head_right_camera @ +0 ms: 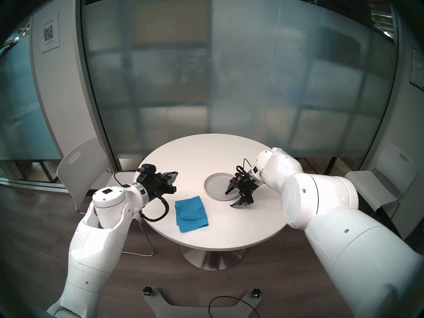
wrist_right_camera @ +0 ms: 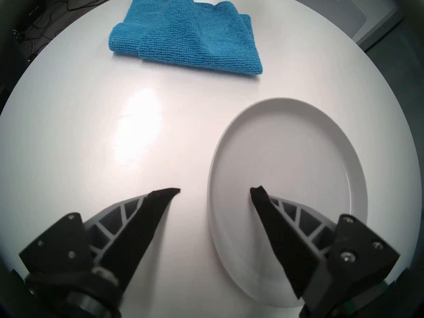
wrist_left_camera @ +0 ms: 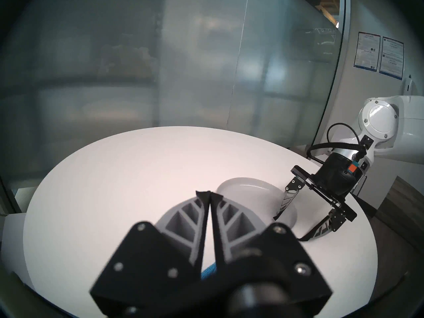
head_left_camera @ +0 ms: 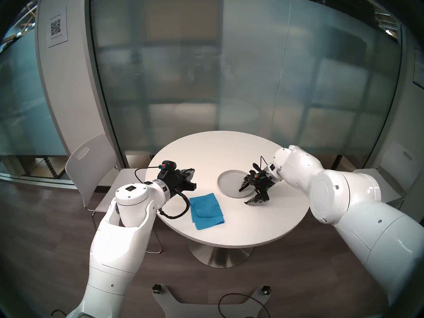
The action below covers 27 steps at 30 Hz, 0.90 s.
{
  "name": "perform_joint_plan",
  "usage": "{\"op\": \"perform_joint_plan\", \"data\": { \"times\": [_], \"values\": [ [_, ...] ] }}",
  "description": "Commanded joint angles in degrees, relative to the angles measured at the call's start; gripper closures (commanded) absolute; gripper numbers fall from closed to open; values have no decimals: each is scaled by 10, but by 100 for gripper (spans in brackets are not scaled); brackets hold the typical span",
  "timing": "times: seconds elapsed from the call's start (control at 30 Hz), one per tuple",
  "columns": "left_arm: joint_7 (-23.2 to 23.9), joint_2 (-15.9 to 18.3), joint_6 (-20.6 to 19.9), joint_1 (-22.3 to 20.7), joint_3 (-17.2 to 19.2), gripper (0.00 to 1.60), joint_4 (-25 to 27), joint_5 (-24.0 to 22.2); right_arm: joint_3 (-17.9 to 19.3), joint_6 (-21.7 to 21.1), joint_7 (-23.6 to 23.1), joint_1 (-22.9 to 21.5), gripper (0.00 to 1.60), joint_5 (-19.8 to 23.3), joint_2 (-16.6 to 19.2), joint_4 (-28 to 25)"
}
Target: Fold the napkin in half twice and place it beside the plate
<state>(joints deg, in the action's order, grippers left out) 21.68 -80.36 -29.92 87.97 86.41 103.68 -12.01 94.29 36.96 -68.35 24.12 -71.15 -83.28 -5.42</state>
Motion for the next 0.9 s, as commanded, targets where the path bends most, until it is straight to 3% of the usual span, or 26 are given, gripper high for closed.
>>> {"op": "perform_joint_plan", "data": {
  "times": [0.0, 0.37, 0.6, 0.73, 0.87],
  "values": [
    [0, -1, 3, -12, 1, 110, 6, 0, 3, 5, -60, -21, 33, 5, 7, -3],
    [1, 0, 3, -15, 1, 110, 1, 0, 34, 22, -29, -82, 41, 29, 27, -11],
    [1, -3, 3, -19, -3, 109, -2, -1, 56, 27, -22, -113, 29, 43, 49, -3],
    [1, -3, 3, -20, -4, 109, -4, -1, 69, 26, -28, -115, 33, 50, 57, -3],
    [1, -3, 3, -22, -5, 109, -5, -1, 88, 23, -32, -116, 21, 64, 63, -3]
  ]
}}
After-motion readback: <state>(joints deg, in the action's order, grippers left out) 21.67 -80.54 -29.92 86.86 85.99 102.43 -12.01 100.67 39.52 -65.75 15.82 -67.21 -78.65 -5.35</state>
